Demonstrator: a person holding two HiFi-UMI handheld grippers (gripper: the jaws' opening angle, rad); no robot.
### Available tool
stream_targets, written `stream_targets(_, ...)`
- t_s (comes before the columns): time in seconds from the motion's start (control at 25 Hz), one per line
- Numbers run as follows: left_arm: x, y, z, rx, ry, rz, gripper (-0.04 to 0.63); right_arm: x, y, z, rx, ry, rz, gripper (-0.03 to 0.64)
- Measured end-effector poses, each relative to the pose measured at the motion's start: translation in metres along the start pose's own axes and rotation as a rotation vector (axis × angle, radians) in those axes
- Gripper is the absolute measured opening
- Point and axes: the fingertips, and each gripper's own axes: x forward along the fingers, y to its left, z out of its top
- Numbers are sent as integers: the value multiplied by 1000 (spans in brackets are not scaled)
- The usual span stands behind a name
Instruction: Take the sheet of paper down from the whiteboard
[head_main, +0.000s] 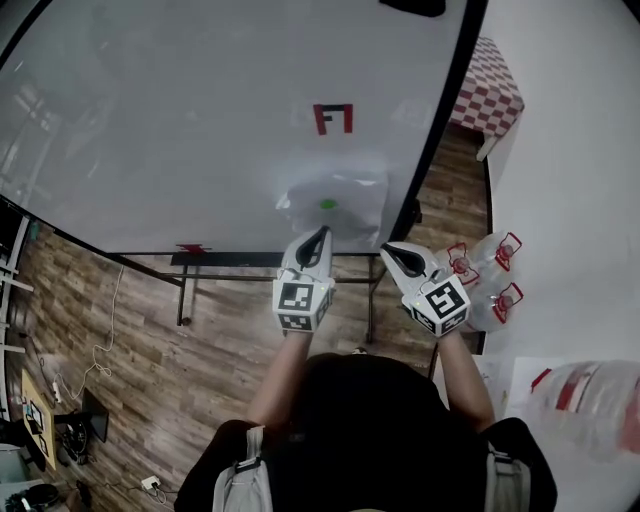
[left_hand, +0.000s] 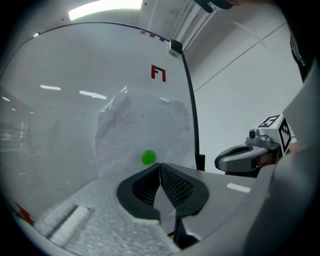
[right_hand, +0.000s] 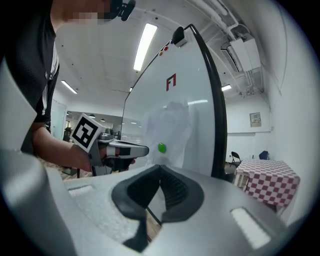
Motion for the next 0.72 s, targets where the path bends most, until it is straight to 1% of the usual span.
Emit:
stream_targets(0.08, 4, 1, 1, -1, -3, 26, 12, 1, -2, 3, -2, -15, 18, 3)
stream_targets(0.24, 9, 1, 5, 7, -17, 72, 12, 3, -8, 3, -13, -11, 35, 3)
stream_targets(0.44, 14, 2, 4, 16, -14, 114, 16, 10, -16, 4, 39, -10, 47, 5)
stream_targets(0.48, 15, 2, 5, 22, -14, 123, 30, 11, -17, 4, 42, -7, 44, 5)
stream_targets(0.56, 17, 5, 6, 33, -11, 147, 94, 15, -21, 4, 61, -1, 38, 40)
stream_targets(0.72, 19, 10, 7, 44, -9, 186, 140, 19, -26, 4, 104, 2, 11, 43)
